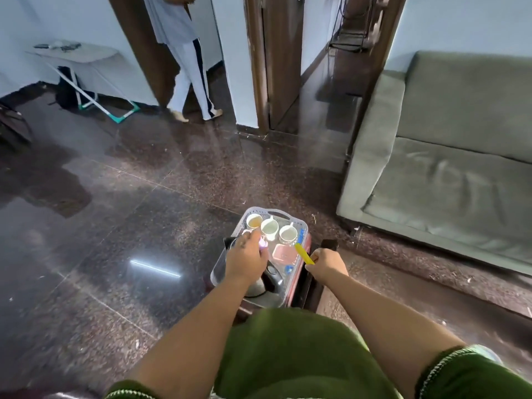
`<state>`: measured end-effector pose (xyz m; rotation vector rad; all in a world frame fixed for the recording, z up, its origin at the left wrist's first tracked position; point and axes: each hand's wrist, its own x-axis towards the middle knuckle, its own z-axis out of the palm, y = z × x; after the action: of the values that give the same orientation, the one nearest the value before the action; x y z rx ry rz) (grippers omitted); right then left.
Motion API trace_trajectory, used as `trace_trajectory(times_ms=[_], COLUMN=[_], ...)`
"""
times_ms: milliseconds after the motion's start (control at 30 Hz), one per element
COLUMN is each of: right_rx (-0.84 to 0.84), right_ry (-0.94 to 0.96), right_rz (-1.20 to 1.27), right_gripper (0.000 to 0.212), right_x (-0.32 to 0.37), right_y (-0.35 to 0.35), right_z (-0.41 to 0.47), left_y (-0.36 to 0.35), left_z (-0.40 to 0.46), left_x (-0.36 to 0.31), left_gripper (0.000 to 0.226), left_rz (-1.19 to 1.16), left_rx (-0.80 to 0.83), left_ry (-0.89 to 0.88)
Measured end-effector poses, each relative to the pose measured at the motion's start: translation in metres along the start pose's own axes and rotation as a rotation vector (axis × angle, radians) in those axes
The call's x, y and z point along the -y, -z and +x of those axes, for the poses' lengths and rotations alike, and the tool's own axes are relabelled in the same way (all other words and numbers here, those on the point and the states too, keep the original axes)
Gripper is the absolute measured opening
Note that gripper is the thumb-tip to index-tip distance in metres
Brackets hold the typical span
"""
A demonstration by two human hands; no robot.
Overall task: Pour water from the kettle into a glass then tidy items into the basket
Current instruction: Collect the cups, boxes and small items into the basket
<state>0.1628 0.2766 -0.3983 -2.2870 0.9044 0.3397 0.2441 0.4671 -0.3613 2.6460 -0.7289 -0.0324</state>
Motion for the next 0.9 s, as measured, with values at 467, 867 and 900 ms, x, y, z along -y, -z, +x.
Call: trace_trajectory(times_ms=[467, 867, 900], right_rx=[-0.12, -0.081, -0.087], right_ry=[-0.206, -0.113, -0.113], right_rz=[-0.15, -0.217, -0.233], right_gripper=[0.023, 0.02, 0.019], right_x=[0.053, 0.053, 0.051], right_y=[-0.079, -0.112, -0.113], right_z=[0.109, 0.158, 0.157], left_y=[-0.07, -0.142, -0.145], left_z=[0.183, 0.206, 0.206], left_x=[0.083, 0.115, 0.115], left_gripper=[0.015, 0.007, 0.009], left_rz=[0.057, 0.157, 0.17], left_rx=[0.615, 0.758, 0.755], left_ry=[-0.276, -0.427, -0.45])
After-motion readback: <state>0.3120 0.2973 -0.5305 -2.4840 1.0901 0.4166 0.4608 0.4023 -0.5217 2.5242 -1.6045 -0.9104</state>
